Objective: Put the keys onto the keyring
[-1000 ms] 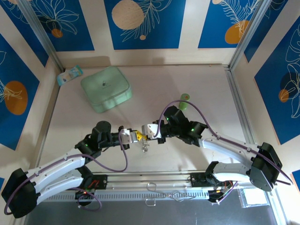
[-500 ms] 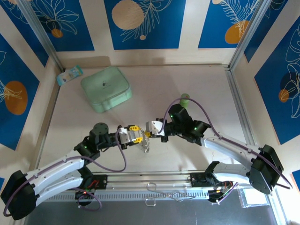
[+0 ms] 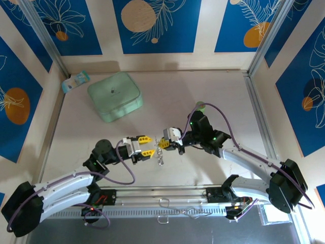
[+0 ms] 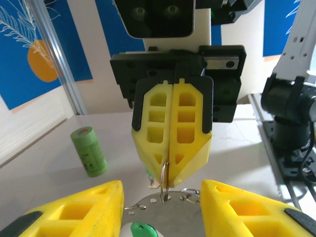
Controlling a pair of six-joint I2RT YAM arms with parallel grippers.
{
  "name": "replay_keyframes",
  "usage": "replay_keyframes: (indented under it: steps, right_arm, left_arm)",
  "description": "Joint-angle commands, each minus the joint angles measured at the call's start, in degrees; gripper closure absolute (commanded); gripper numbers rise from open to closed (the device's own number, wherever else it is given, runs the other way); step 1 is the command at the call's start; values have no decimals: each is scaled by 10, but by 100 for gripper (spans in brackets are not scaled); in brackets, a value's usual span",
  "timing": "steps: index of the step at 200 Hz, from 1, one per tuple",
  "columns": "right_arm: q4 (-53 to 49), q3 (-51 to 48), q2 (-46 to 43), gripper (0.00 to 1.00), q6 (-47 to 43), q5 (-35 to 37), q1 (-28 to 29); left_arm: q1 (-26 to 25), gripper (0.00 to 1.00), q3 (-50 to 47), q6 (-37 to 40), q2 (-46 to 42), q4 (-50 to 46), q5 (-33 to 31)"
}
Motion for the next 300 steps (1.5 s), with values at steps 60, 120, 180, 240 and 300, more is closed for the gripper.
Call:
replay_keyframes:
  steps: [60, 120, 180, 240, 300]
  right_arm:
    - [26, -11, -30, 100, 24, -60, -3]
    - [40, -11, -25, 100, 31, -53, 4]
    - [34, -9, -14, 100, 28, -41, 12]
    - [18, -3, -2, 100, 19, -24, 21]
    - [-30, -7, -16, 74, -6, 65, 13]
  left_arm:
    - [3, 71, 7, -41, 51, 88, 55]
    - [3, 87, 18, -39, 59, 81, 73]
    - [3, 91, 19, -47, 71, 113, 78]
    - [3, 98, 25, -57, 79, 120, 92]
    - [3, 100, 50, -1, 41, -20, 50]
